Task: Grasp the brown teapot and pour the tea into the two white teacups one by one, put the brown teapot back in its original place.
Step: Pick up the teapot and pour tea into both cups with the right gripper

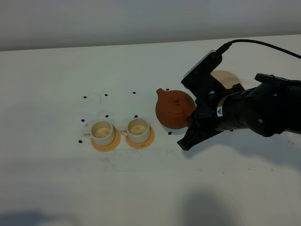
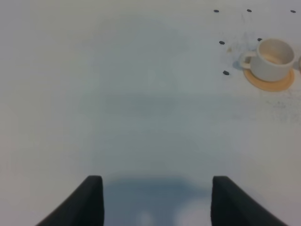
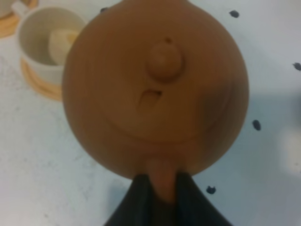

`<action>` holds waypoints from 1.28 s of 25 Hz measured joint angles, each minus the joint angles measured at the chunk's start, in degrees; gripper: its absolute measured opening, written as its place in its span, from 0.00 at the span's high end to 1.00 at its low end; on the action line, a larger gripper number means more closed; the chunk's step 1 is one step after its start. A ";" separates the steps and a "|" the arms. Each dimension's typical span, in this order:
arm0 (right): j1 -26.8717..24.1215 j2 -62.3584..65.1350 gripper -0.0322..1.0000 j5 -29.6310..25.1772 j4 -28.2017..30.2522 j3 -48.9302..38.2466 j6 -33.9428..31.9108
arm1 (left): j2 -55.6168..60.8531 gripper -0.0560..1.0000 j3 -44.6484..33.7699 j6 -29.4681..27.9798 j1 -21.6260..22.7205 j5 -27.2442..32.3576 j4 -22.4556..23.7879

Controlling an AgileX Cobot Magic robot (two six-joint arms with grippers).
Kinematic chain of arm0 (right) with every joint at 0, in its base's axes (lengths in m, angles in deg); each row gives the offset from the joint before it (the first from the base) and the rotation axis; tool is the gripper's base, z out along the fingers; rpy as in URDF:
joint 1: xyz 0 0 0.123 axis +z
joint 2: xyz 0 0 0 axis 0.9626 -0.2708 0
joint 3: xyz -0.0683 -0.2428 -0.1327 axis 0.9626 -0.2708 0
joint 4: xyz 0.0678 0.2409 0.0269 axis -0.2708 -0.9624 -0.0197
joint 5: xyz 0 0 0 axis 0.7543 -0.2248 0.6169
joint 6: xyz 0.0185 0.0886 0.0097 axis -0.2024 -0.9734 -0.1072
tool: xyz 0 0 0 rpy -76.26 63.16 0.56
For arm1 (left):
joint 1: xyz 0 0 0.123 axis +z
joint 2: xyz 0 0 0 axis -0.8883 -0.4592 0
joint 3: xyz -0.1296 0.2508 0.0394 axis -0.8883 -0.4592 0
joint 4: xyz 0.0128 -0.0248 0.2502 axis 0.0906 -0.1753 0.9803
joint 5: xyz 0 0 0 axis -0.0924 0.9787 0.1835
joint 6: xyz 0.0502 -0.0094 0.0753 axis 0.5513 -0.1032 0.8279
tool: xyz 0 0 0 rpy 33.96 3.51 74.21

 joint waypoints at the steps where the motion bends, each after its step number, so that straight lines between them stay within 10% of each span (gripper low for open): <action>1: 0.20 0.00 0.86 -0.10 0.00 0.00 0.52 | 0.00 0.47 0.00 0.00 0.00 0.00 0.00; 32: 4.28 -3.88 0.86 -1.15 21.69 3.39 -4.77 | 0.00 0.47 0.00 0.00 0.00 0.00 0.00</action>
